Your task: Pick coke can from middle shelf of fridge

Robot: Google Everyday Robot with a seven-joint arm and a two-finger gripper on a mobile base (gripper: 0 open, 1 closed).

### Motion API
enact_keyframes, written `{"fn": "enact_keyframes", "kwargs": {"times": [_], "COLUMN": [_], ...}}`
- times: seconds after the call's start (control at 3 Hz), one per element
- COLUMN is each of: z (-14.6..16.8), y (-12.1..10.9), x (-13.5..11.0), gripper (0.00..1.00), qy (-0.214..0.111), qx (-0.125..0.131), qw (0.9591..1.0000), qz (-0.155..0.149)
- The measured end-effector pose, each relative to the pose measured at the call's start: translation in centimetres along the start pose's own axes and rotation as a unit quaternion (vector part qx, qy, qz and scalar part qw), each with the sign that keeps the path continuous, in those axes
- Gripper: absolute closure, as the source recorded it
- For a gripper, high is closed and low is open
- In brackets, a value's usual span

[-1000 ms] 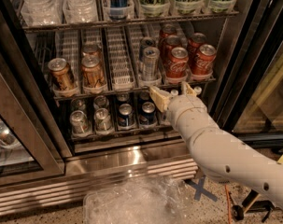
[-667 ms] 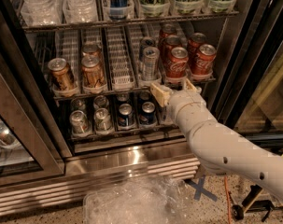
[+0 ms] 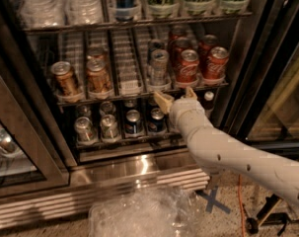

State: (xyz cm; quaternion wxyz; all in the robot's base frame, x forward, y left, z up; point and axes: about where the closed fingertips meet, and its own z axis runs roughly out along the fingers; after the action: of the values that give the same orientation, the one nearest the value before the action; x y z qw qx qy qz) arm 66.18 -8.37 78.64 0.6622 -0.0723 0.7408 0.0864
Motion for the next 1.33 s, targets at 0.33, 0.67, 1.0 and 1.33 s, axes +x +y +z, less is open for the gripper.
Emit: {"fn": "enact_keyframes", "kwargs": {"times": [0.33,0.67,1.0,1.33], "z": [0.3,0.0,0.0,0.0], "y": [0.0,0.3,0.3,0.3], "x": [0.4,-0.8,-0.8,-0.8], "gripper": [0.28,0.09,0.0,0.05], "qy": [-0.002,-0.012,-0.012,-0.012], "qx": [0.0,-0.013,-0.013,-0.013], "qw": [1.0,0.9998,0.9998,0.9998], "qz": [-0.002,0.008,0.008,0.007]}}
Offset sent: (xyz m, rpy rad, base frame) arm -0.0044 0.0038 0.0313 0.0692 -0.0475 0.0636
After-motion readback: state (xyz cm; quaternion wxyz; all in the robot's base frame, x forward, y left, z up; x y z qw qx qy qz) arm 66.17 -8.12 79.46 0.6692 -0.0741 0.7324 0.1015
